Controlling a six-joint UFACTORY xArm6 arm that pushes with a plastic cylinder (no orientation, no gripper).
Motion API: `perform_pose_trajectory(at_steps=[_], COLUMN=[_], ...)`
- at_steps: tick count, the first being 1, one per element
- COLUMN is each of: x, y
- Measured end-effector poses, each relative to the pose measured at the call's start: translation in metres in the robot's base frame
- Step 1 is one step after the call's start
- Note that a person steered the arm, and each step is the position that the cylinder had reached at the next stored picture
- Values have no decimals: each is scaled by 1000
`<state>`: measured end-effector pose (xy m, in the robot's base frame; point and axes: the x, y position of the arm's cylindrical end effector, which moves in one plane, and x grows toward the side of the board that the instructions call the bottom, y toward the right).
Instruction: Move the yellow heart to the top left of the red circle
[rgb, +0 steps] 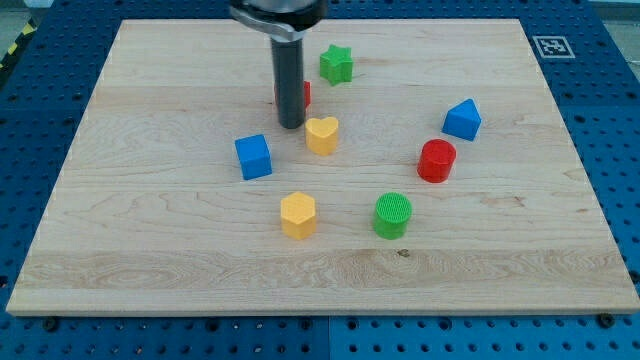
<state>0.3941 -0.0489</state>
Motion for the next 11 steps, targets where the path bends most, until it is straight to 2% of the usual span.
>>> perform_pose_trajectory(at_steps=[3, 7, 11], x=[25, 35, 41], y=[-1, 88, 113])
